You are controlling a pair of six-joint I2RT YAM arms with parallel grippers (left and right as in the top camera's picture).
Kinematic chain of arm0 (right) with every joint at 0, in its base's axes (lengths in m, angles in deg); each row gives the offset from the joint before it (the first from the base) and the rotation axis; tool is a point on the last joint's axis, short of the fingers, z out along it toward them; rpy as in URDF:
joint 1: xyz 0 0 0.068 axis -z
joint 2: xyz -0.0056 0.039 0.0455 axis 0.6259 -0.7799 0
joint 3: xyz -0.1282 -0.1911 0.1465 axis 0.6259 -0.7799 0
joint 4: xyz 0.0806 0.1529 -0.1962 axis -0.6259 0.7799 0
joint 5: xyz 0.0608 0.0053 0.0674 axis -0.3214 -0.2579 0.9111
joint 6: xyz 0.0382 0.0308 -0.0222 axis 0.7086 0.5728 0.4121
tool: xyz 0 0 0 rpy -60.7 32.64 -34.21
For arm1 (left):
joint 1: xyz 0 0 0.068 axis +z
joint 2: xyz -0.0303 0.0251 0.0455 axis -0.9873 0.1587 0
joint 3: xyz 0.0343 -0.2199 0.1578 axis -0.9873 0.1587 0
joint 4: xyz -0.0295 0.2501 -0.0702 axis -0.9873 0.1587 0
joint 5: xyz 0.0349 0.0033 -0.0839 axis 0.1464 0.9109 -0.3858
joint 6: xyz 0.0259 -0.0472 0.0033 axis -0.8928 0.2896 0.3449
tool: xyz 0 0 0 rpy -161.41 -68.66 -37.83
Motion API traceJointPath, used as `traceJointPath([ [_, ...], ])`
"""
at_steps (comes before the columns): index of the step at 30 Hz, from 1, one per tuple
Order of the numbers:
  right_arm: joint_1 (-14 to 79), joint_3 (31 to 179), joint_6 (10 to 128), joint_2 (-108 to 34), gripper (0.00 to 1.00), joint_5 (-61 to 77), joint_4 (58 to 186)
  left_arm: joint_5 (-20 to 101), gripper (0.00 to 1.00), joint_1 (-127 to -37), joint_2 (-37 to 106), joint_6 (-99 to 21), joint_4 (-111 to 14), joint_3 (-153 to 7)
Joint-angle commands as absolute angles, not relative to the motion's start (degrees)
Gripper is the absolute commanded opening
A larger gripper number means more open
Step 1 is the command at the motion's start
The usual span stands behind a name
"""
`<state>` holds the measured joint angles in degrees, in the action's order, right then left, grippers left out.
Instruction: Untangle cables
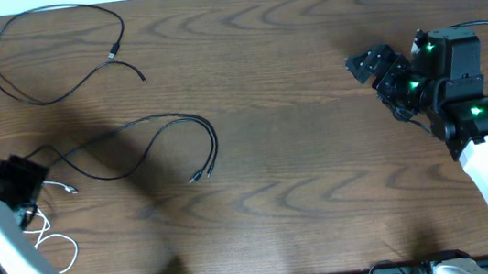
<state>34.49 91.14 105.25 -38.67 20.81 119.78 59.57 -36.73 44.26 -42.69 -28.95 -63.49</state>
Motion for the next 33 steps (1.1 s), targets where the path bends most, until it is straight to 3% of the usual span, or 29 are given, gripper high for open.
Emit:
traceJointPath([
  [1, 34.52, 91.31, 103.98, -38.63, 0.99, 20.72, 119.89, 67.82, 0.81, -36.82, 45.73, -40.11, -36.80, -56.87],
  [3, 34.52, 91.31, 103.66, -38.63, 0.99, 20.72, 119.87, 68.75, 0.86, -36.82, 47.06, -40.11, -44.36, -52.63],
  [6, 34.52, 91.31, 103.66, -38.63, 0.99, 20.74, 120.09, 68.78, 0.86, -36.82, 50.71, -40.11, -50.55, -51.01],
  [13, 34.52, 91.31, 103.70, -38.63, 0.99, 20.70, 119.96, 68.78, 0.85, -36.80, 61.18, -40.11, -54.59, -51.01],
  [15, 34.52, 91.31, 103.68, -38.63, 0.99, 20.70, 119.61, 68.75, 0.67, -36.82, 62.27, -40.11, -55.27, -51.03],
  [17, 34.52, 91.31, 103.68, -38.63, 0.99, 20.70, 119.61, 68.71, 0.42, -36.82, 61.71, -40.09, -55.99, -51.21],
  [21, 34.52, 91.31, 103.68, -38.63, 0.99, 20.68, 119.34, 66.61, 0.08, -36.82, 58.80, -40.11, -57.21, -51.91],
  [25, 34.52, 91.31, 103.68, -38.63, 0.99, 20.70, 118.99, 58.00, 0.07, -36.80, 53.22, -40.13, -60.62, -52.87],
  [33, 34.52, 91.31, 103.68, -38.63, 0.99, 20.70, 118.75, 57.35, 0.07, -35.27, 48.18, -41.18, -60.71, -52.91],
])
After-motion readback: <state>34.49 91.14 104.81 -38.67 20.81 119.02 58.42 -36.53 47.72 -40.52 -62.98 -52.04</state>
